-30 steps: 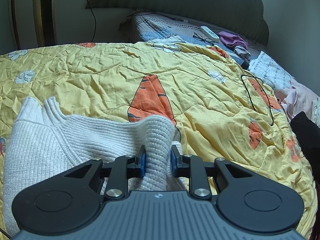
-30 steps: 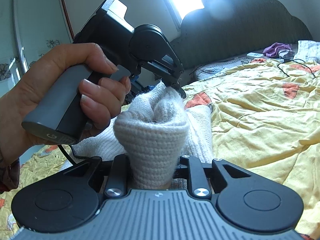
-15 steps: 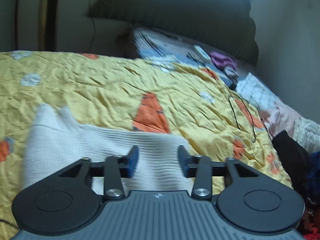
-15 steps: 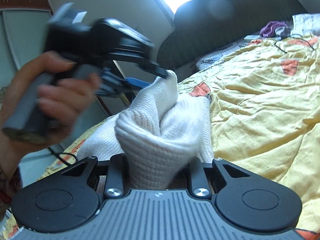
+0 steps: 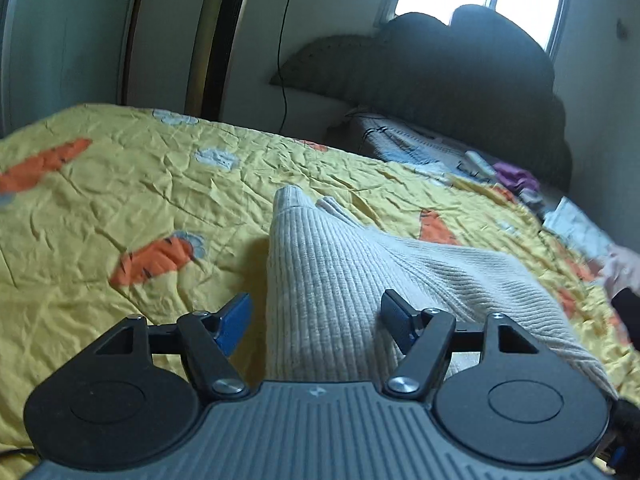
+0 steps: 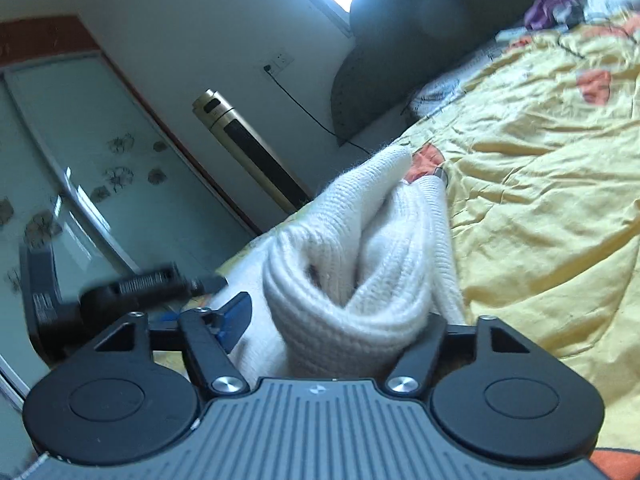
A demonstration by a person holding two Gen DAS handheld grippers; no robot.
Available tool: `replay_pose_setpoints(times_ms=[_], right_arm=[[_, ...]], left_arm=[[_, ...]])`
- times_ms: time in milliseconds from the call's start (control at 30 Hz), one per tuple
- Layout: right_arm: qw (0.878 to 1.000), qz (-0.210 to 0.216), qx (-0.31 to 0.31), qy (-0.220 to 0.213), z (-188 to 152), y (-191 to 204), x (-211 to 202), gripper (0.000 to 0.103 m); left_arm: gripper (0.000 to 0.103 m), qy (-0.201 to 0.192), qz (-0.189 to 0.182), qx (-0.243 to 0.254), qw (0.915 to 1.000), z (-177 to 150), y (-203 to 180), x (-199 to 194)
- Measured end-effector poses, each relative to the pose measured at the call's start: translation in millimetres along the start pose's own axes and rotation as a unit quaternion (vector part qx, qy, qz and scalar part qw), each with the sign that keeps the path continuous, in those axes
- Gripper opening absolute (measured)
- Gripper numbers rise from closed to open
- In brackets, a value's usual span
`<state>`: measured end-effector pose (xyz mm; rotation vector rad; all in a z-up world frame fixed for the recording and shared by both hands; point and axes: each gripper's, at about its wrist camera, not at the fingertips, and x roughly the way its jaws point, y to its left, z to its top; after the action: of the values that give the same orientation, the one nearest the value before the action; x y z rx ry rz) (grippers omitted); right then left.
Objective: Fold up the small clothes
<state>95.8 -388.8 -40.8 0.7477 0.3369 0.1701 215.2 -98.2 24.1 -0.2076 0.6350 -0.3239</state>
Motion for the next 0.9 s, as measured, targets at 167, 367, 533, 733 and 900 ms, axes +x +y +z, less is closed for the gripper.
replay_pose_setpoints(times_ms=[167, 367, 533, 733, 900], right_arm=[[0.998, 0.011, 0.051, 0.036, 34.6, -4.1, 19.2, 0.081], [0.989, 0.006, 0.073, 0.13, 67.8, -18.4, 55.8, 0.035], [0.99, 0.016, 0.027, 0.139, 85.1, -19.0, 58.7, 0.029], [0.983, 0.025, 0.029, 0.181, 83.5, -35.5, 65.9, 0.043], [0.975, 0.029, 0.037, 0.215, 106.8, -32.4, 100.3, 0.053]], left_arm=[[0.072, -0.019, -0.028, 0.001, 0.9994, -12.8, 6.4, -2.5], [0.073, -0.026, -0.038, 0.016, 0.9988, -21.3, 8.7, -1.9], [0.077, -0.024, -0.04, 0.034, 0.9984, -25.7, 7.2, 1.9], [0.078, -0.024, -0.042, 0.04, 0.998, -27.2, 8.2, 3.0], [0.081, -0.027, -0.039, 0.037, 0.9982, -28.0, 9.3, 4.0]])
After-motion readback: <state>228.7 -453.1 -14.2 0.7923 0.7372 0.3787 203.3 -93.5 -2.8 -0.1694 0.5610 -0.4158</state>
